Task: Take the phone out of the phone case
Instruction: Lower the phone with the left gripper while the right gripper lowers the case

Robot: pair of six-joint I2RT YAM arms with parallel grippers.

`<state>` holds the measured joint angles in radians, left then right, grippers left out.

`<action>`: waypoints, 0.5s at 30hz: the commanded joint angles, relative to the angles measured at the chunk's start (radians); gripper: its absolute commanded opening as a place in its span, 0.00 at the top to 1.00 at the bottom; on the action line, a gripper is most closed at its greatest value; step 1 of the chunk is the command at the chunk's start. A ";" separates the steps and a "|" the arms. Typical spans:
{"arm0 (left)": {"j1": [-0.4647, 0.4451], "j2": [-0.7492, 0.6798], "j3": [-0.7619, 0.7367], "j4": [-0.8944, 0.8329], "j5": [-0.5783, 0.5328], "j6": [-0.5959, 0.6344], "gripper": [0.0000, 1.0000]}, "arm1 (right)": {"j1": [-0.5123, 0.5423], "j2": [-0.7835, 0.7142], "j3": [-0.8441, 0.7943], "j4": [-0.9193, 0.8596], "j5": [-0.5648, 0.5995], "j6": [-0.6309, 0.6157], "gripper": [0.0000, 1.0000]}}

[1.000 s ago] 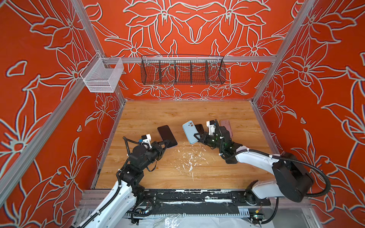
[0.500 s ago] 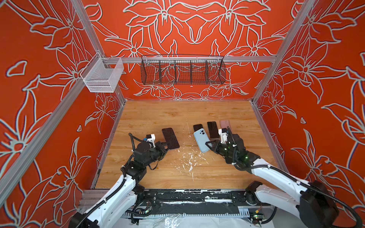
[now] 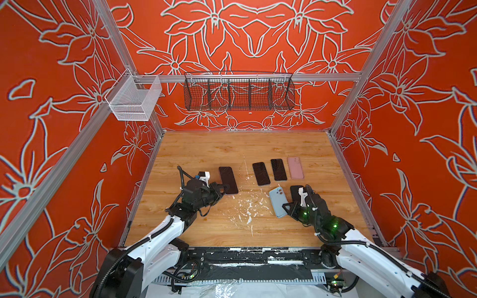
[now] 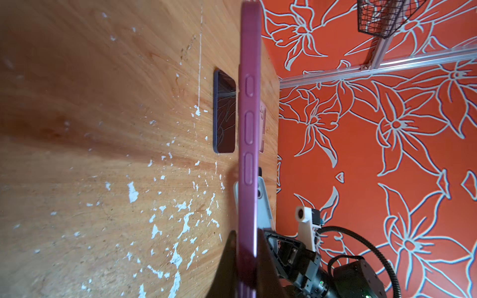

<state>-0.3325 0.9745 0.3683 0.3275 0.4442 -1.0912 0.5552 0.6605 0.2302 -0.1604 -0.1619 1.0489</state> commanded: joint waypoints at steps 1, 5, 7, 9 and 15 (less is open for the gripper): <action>0.007 0.020 0.039 0.127 0.044 0.045 1.00 | -0.006 -0.023 -0.048 -0.020 0.058 0.066 0.95; 0.008 0.068 0.031 0.197 0.068 0.030 1.00 | -0.006 -0.043 -0.079 -0.026 0.082 0.092 0.94; 0.006 0.081 0.026 0.226 0.075 0.022 1.00 | -0.006 -0.041 -0.084 -0.028 0.091 0.097 0.93; 0.007 0.090 0.027 0.235 0.080 0.023 1.00 | -0.006 -0.029 -0.090 -0.020 0.096 0.105 0.90; 0.008 0.104 0.039 0.247 0.096 0.039 1.00 | -0.006 0.086 -0.077 0.023 0.085 0.096 0.68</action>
<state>-0.3325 1.0744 0.3820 0.4793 0.5095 -1.0744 0.5549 0.7052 0.1547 -0.1555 -0.1001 1.1389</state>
